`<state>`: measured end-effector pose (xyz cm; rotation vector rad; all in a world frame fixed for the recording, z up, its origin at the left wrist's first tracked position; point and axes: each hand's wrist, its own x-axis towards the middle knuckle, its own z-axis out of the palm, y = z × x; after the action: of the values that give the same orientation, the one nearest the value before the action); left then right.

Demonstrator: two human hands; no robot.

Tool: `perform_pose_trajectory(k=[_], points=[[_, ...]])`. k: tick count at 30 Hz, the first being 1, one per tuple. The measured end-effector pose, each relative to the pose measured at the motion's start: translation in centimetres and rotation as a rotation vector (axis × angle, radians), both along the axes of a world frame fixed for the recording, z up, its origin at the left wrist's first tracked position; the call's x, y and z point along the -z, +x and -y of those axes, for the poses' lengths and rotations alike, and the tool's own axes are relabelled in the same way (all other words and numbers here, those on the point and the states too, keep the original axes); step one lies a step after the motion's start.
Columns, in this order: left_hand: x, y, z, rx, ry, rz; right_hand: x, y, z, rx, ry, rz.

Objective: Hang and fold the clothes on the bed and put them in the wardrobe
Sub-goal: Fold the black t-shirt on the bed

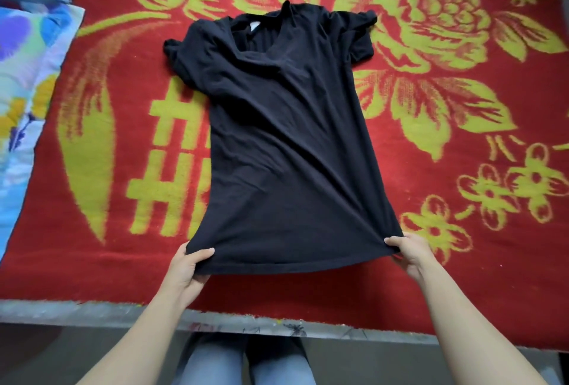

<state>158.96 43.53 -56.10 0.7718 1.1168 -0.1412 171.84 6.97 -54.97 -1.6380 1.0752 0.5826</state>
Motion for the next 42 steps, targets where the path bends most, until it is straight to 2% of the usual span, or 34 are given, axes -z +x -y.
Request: perform_pose_trajectory(k=[2, 5, 8, 11, 15, 18, 23, 25, 27, 30, 33, 36, 40, 42], points=[[0.0, -0.4, -0.2, -0.016, -0.084, 0.009, -0.4, -0.1, 0.1, 0.075, 0.065, 0.057], [0.0, -0.8, -0.4, -0.02, -0.103, 0.014, -1.1, -0.8, 0.4, 0.357, 0.301, 0.184], [0.0, -1.7, -0.4, 0.037, 0.128, 0.002, -1.5, -2.0, 0.6, 0.581, 0.432, 0.232], [0.2, -4.2, -0.2, 0.062, 0.324, -0.074, -1.7, -3.8, 0.5, 0.651, 0.436, 0.229], [1.0, -7.4, -0.3, -0.035, 0.321, -0.174, -0.8, -7.0, 0.6, 0.623, 0.43, 0.183], [1.0, -8.3, -0.2, -0.045, 0.272, -0.172, 0.2, -8.4, 0.7, 0.547, 0.389, 0.127], [0.7, -7.5, -1.3, 0.153, 0.175, -0.161, 0.4, -8.4, 1.0, 0.231, 0.312, 0.041], [0.5, -7.0, -1.9, 0.28, 0.211, -0.184, 0.3, -8.2, 1.2, 0.0, 0.141, -0.035], [0.5, -6.6, -2.3, 0.415, 0.248, -0.194, 0.2, -7.9, 1.5, -0.121, -0.044, -0.038], [0.8, -6.5, -2.8, 0.457, 0.273, -0.191, 0.4, -8.3, 2.4, 0.006, -0.054, 0.008], [1.0, -7.7, -3.1, 0.323, 0.266, -0.221, 0.8, -9.8, 3.7, 0.232, 0.109, 0.008], [1.0, -9.4, -2.9, 0.238, 0.297, -0.28, 1.2, -11.4, 4.4, 0.345, 0.183, -0.028], [1.0, -10.6, -1.9, 0.266, 0.42, -0.354, 2.1, -13.2, 4.1, 0.507, 0.117, -0.097], [1.0, -10.8, -1.3, 0.273, 0.405, -0.34, 2.4, -13.3, 3.2, 0.561, 0.089, -0.096]])
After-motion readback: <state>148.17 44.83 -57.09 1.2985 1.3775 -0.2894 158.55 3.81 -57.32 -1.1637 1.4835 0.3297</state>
